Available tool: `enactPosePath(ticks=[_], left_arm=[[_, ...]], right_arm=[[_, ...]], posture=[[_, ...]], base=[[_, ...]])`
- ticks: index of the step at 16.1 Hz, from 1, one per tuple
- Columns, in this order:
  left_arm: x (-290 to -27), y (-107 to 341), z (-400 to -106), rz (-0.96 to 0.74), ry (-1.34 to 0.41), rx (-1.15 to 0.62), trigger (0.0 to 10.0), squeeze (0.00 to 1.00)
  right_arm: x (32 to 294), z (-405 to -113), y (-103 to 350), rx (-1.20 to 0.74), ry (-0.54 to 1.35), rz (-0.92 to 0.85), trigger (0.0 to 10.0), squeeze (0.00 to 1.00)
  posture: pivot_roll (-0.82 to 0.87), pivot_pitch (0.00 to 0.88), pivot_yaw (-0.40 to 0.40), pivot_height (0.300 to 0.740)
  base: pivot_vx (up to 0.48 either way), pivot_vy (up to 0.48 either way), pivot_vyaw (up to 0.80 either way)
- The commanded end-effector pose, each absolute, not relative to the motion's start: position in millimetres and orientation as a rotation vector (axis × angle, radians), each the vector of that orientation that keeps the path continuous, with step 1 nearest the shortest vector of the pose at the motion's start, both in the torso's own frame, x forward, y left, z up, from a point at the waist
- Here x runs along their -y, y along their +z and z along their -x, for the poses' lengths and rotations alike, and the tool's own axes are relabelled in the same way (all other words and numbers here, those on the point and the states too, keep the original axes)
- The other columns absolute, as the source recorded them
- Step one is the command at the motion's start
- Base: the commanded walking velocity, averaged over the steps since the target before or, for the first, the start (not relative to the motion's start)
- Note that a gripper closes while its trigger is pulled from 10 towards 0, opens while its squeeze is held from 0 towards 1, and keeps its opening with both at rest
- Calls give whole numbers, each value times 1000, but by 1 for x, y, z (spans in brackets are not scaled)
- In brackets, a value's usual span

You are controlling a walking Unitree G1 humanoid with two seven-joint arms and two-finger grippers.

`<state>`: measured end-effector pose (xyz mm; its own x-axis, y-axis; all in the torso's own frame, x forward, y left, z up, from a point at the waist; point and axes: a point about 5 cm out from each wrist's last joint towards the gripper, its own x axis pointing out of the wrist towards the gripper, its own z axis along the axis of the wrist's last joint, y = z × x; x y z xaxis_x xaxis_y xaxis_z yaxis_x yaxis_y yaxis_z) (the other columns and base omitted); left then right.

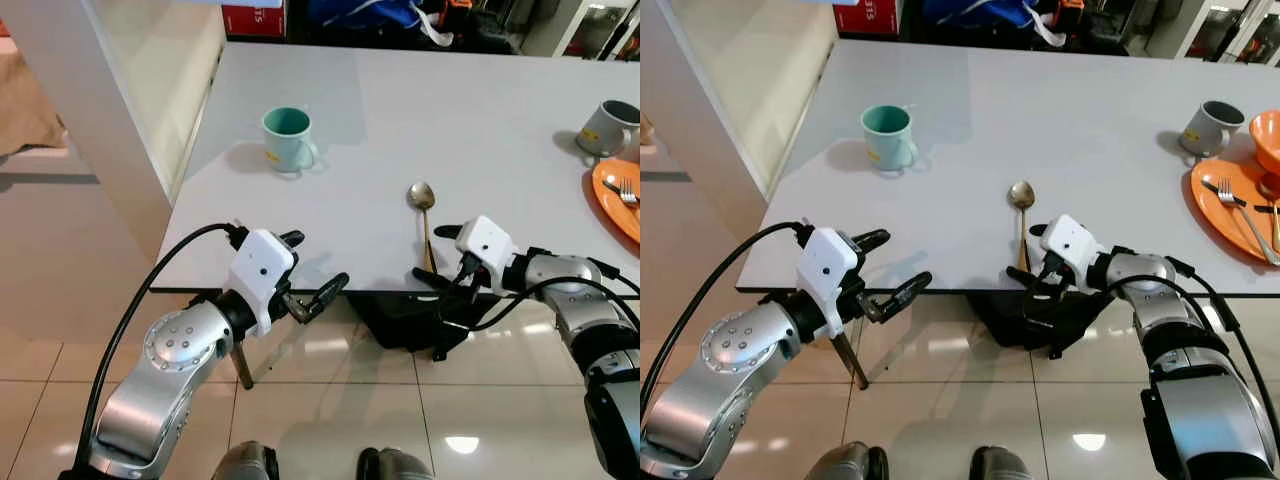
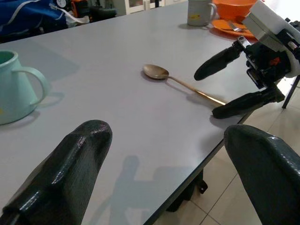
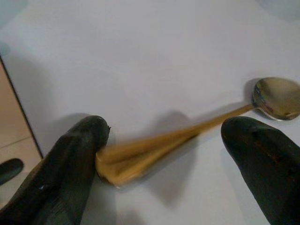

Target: Setting the table

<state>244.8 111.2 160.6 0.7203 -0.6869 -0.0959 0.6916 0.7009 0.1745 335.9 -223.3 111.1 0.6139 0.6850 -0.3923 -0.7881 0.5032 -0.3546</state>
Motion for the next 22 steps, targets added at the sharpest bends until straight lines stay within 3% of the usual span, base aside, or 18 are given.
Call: enactPosePath(ticks=[1,7,12,13,15,19,22], left_arm=[[-108,163,-242,-211,-799,-24,10000,0],[-109,164,-242,-215,-796,-19,10000,0],[-110,167,-250,-213,-674,19,10000,0],[-114,169,-255,-194,-565,40,10000,0],[-119,171,-258,-176,-467,78,10000,0],[-121,164,-257,-179,-388,63,10000,0],[-119,156,-257,-205,-353,30,10000,0]], right_arm=[[228,-335,109,-275,917,477,10000,1000],[236,-336,114,-254,875,415,10000,1000],[252,-336,163,93,728,372,10000,1000],[251,-327,170,209,545,297,10000,0],[237,-301,159,253,333,133,10000,0],[212,-248,126,202,9,-60,10000,0],[180,-240,133,189,-15,-86,10000,0]], posture=[[101,101,-32,740],[106,94,-32,740],[93,71,-46,740],[75,58,-44,740],[58,47,-35,740],[23,61,-6,740],[7,96,2,740]], base=[[0,0,0],[0,0,0],[0,0,0],[0,0,0],[0,0,0],[0,480,0],[0,480,0]])
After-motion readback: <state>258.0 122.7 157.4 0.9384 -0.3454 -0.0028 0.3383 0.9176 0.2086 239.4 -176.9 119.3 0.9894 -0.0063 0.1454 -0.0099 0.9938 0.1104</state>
